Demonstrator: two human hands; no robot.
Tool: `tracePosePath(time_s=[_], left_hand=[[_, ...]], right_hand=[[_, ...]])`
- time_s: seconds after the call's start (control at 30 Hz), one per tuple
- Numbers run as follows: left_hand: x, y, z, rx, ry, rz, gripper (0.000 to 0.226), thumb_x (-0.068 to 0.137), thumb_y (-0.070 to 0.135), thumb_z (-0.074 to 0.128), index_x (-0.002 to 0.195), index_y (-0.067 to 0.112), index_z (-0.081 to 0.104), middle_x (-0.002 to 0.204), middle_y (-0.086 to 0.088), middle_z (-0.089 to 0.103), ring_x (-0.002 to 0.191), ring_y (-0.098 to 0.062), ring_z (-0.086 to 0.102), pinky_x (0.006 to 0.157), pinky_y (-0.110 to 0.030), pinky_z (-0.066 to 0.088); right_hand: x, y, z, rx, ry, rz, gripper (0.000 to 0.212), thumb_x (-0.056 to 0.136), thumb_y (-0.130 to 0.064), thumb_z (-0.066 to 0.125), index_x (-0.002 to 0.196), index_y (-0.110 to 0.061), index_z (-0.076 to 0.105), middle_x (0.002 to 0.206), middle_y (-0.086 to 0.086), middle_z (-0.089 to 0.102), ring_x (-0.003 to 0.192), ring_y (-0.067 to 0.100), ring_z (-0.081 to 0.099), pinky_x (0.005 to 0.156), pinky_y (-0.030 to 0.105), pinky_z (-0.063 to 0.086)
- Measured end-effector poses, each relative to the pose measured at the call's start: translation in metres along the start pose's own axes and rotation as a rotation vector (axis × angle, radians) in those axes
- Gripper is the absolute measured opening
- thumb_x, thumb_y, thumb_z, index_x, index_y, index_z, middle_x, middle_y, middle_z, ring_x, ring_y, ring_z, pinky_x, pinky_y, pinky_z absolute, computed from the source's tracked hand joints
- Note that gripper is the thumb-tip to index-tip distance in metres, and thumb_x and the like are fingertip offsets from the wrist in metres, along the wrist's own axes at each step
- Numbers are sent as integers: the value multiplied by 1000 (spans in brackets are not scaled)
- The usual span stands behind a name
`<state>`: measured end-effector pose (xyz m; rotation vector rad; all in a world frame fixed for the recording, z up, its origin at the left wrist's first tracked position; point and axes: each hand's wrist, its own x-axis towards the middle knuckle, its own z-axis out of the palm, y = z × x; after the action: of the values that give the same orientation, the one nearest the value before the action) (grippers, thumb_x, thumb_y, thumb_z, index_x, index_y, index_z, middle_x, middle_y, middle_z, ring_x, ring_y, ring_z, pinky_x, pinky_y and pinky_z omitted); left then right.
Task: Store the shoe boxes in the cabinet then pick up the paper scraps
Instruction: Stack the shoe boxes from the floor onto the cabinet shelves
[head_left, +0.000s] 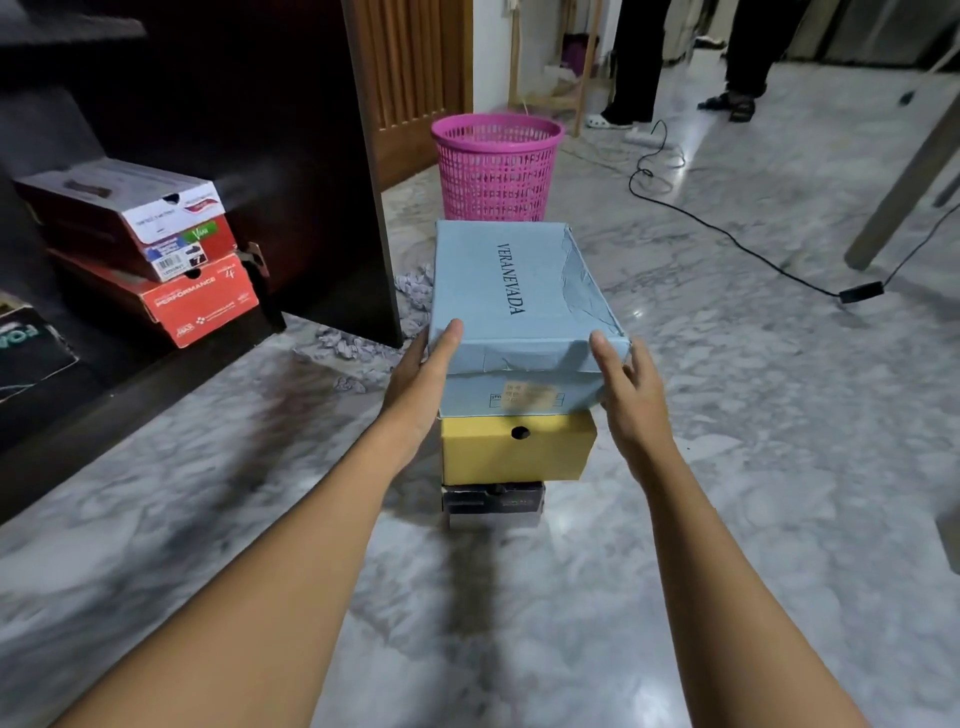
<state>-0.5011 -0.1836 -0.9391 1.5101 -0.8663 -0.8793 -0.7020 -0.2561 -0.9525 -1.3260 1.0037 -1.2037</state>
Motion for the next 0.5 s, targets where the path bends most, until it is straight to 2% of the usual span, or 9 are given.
tracePosePath(time_s=[0.1, 0.23, 0.3, 0.4, 0.5], left_hand=[[4, 4, 0, -14, -24, -92, 55, 74, 72, 54, 123, 46, 59, 124, 16, 64, 117, -11, 57, 101, -39, 44], [1, 7, -1, -103, -28, -145, 30, 88, 53, 55, 113, 38, 63, 113, 8, 70, 104, -15, 65, 95, -41, 51], [-3, 9, -2, -125, 24, -145, 26, 89, 50, 56, 109, 36, 64, 110, 4, 71, 99, -17, 66, 91, -40, 52], [-11, 19, -3, -155, 172, -62, 26, 82, 52, 59, 103, 37, 65, 106, 4, 71, 101, -20, 66, 80, -36, 53], [-22, 30, -4, -232, 326, 11, 33, 79, 49, 59, 106, 31, 66, 98, 4, 71, 92, -19, 66, 70, -32, 50]], right_hand=[[2, -3, 4, 0, -17, 1, 21, 91, -43, 66, 111, -37, 61, 110, -9, 71, 97, 9, 69, 81, 34, 56], [1, -5, 4, -11, -27, 1, 20, 89, -44, 67, 108, -38, 62, 106, -12, 71, 98, 13, 69, 90, 50, 56], [0, -11, 6, -11, -38, -18, 25, 87, -45, 66, 110, -37, 61, 107, -11, 71, 98, 13, 69, 91, 51, 55], [2, -24, 14, 11, -51, -38, 45, 84, -47, 67, 125, -31, 58, 114, -9, 70, 101, 11, 69, 91, 48, 56], [7, -41, 26, 19, -82, -80, 46, 84, -46, 68, 126, -30, 58, 115, -8, 70, 101, 12, 69, 90, 48, 57]])
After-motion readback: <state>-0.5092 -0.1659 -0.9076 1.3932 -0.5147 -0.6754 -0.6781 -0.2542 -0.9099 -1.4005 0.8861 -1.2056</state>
